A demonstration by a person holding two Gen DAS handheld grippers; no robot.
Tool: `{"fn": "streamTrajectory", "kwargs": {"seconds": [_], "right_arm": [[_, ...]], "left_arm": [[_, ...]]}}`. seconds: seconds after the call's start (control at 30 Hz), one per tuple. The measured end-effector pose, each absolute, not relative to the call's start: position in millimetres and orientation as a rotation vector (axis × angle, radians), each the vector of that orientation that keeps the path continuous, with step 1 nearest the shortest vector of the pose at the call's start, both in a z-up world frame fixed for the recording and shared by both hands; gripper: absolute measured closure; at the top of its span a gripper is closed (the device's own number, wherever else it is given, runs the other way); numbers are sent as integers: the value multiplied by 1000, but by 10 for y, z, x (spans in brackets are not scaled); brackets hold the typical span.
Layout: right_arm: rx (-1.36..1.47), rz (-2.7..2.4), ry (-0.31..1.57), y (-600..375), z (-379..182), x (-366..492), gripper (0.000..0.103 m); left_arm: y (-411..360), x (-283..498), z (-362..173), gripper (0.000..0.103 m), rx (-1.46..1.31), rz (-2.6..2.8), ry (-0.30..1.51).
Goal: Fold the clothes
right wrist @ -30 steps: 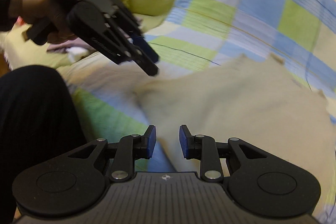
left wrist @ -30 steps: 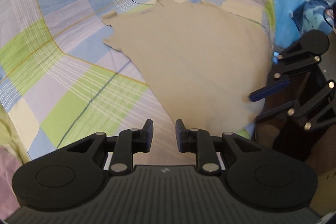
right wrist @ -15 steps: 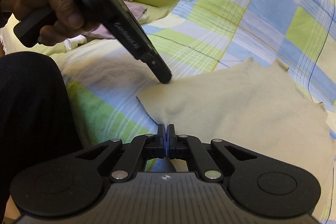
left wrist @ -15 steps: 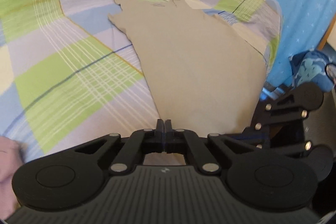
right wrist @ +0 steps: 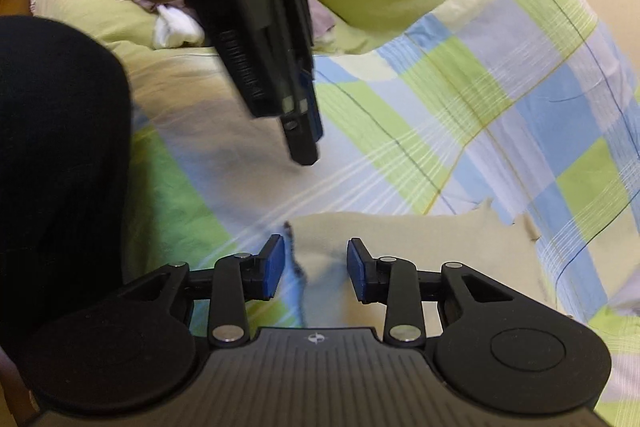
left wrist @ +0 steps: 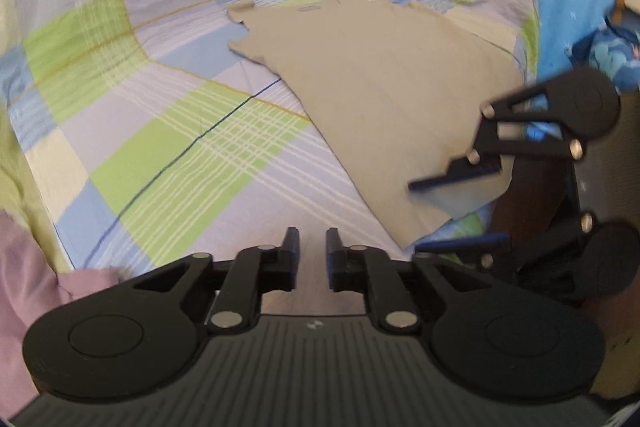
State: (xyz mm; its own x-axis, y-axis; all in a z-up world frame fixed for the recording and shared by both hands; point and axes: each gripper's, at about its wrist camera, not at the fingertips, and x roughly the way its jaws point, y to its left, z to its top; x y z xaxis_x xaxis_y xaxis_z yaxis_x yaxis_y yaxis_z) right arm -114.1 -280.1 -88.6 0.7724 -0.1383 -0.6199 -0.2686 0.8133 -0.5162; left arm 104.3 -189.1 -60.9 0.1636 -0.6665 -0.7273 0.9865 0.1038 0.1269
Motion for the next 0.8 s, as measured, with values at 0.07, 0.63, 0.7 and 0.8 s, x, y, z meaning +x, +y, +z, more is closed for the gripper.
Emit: {"fn": "streamTrajectory", "kwargs": {"seconds": [0.07,0.63,0.7,0.8], "right_arm": [[-605,70,714,-2858,-895,-1083,103],[-328,177,638,-3044,-564,-1244,99],[-313,188,638,-3076,-553,-1256,98],[-269,196,625,-3138,-525,-1331,95]], "left_arm": [[-1870,982,-606,80,727,-1337,517],[-1955,359,-975,63,1241,-1415,-116],[-1989,333,-1027,66,1281,-1449,-194],[-2014,285,-1114,75,1350,-1485,-307]]}}
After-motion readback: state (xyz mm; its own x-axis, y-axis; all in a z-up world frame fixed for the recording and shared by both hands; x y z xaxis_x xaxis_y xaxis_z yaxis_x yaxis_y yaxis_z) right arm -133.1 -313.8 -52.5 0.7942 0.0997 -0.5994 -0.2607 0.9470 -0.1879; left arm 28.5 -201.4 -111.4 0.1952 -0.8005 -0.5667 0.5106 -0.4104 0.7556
